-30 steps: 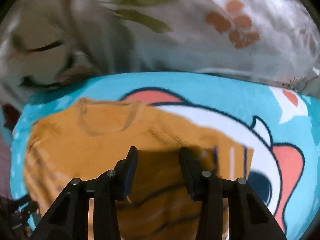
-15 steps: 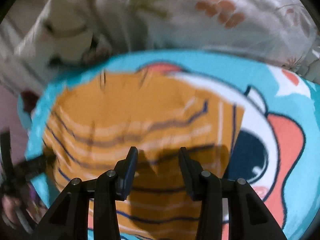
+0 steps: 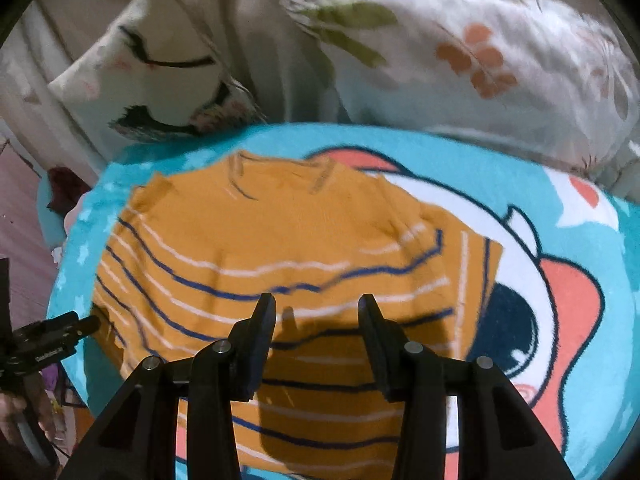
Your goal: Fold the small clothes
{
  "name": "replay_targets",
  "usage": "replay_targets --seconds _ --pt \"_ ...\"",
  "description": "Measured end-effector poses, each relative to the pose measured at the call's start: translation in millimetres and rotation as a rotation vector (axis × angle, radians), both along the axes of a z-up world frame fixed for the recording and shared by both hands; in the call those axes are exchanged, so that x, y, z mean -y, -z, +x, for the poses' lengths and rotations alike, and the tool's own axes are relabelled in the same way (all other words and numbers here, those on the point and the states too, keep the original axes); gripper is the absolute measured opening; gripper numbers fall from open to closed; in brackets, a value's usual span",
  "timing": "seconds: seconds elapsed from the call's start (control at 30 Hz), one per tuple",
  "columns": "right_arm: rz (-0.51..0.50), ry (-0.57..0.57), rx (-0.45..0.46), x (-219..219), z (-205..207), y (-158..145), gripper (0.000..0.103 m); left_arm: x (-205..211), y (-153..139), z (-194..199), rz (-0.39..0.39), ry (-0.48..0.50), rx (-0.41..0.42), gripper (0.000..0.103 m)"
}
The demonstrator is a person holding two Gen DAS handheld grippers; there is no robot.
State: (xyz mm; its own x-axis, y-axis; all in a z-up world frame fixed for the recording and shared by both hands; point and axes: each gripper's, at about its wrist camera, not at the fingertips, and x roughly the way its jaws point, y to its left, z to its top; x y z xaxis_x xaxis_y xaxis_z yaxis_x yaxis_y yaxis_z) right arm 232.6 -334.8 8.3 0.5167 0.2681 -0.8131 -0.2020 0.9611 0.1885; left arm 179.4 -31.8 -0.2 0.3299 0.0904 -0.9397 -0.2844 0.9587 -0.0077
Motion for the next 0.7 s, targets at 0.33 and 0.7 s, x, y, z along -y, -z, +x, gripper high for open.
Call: replay_targets --seconds 0.33,0.7 --pt "-0.045 -0.129 -0.016 -134 -7 -5 0.046 -60 14 -2 -0.062 0.02 -0.014 0.064" --pt "-0.083 -0.213 -0.096 -259 40 35 0.046 -116 11 -5 -0.04 -0.002 -0.017 0.064"
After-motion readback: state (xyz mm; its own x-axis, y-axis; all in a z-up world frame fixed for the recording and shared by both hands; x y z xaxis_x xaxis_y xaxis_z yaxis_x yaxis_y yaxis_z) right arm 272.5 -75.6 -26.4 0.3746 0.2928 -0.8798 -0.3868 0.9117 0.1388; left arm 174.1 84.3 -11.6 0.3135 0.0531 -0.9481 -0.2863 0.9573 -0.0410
